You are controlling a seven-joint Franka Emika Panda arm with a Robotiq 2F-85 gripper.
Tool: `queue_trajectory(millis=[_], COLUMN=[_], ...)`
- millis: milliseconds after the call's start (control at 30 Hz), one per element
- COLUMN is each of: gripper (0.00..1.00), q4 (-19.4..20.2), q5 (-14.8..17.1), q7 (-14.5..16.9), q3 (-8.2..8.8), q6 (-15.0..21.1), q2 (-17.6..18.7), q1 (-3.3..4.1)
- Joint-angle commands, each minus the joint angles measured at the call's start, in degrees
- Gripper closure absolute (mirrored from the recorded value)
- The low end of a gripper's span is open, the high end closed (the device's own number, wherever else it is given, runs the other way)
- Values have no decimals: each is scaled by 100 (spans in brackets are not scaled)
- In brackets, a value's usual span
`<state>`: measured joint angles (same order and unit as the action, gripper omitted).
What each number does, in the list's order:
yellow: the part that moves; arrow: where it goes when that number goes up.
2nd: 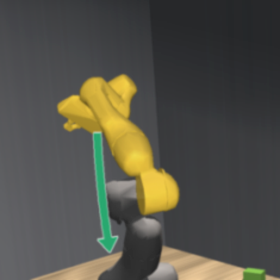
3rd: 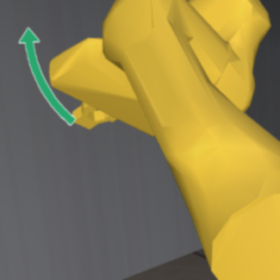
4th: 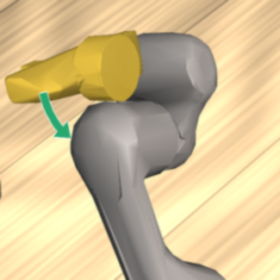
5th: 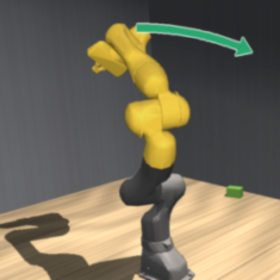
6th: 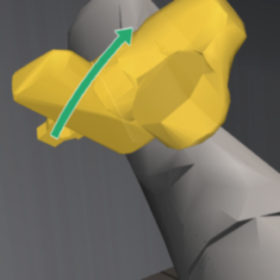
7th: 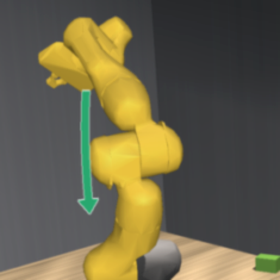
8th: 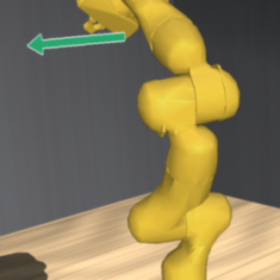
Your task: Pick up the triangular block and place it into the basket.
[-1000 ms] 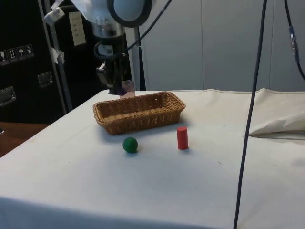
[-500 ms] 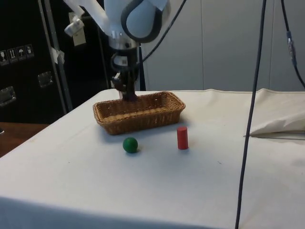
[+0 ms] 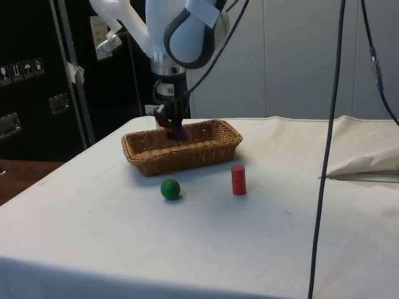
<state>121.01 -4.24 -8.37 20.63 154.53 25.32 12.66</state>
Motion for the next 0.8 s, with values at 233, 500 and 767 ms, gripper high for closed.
queue_trajectory(millis=[233, 500, 767], gripper=[67, 30, 0], q4=[17, 34, 34], q5=[80, 69, 63], q7=[11, 0, 0], q3=[-34, -23, -17], q6=[235, 223, 223], q2=[178, 155, 149], q1=[-29, -17, -17])
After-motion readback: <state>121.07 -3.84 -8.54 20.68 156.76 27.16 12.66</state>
